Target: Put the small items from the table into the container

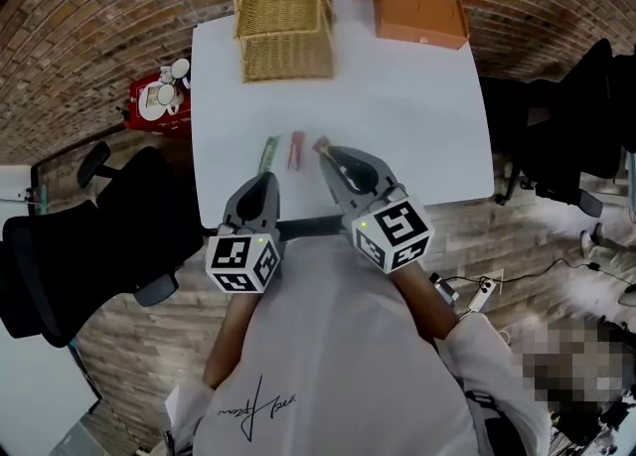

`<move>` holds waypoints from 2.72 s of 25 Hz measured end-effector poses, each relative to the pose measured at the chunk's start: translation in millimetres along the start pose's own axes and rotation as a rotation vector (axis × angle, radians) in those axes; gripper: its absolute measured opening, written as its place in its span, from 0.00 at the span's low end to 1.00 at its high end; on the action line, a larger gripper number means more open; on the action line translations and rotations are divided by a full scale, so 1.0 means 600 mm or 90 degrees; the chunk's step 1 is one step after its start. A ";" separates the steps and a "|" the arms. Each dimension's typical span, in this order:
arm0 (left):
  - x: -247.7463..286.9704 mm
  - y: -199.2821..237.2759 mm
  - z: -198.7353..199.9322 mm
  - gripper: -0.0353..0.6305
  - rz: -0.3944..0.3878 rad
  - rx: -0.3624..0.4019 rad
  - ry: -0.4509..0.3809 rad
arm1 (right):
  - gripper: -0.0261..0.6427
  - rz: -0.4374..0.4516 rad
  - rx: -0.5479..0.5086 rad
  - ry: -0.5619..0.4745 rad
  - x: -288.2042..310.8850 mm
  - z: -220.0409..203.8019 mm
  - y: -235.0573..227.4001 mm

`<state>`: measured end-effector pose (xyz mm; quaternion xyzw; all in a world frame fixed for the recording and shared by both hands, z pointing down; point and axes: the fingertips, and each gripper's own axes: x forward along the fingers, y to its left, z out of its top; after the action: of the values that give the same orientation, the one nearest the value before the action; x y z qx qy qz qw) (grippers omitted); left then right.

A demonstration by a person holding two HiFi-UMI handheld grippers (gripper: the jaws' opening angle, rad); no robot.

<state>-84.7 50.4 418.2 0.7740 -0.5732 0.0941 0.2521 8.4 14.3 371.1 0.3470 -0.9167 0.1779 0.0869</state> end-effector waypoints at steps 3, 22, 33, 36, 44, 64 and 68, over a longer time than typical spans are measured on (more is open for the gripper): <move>0.003 0.006 -0.007 0.07 0.010 -0.002 0.013 | 0.07 0.010 0.003 0.007 0.008 -0.007 -0.002; 0.052 0.010 -0.029 0.07 -0.016 0.003 0.065 | 0.08 -0.009 -0.010 0.135 0.047 -0.110 -0.060; 0.060 0.016 -0.040 0.07 -0.033 -0.012 0.086 | 0.20 -0.005 -0.041 0.228 0.068 -0.194 -0.074; 0.064 0.018 -0.039 0.07 -0.034 -0.014 0.086 | 0.22 -0.007 -0.036 0.249 0.071 -0.214 -0.079; 0.067 0.018 -0.041 0.07 -0.038 -0.016 0.093 | 0.24 -0.017 -0.045 0.287 0.085 -0.247 -0.094; 0.055 0.036 -0.033 0.07 -0.015 -0.024 0.078 | 0.28 -0.026 -0.139 0.396 0.103 -0.332 -0.112; 0.055 0.036 -0.032 0.07 -0.016 -0.024 0.078 | 0.28 -0.029 -0.152 0.401 0.103 -0.334 -0.114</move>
<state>-91.4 27.6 455.4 0.7689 -0.5488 0.1274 0.3025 15.2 7.1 591.5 0.2828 -0.8513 0.1657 0.4097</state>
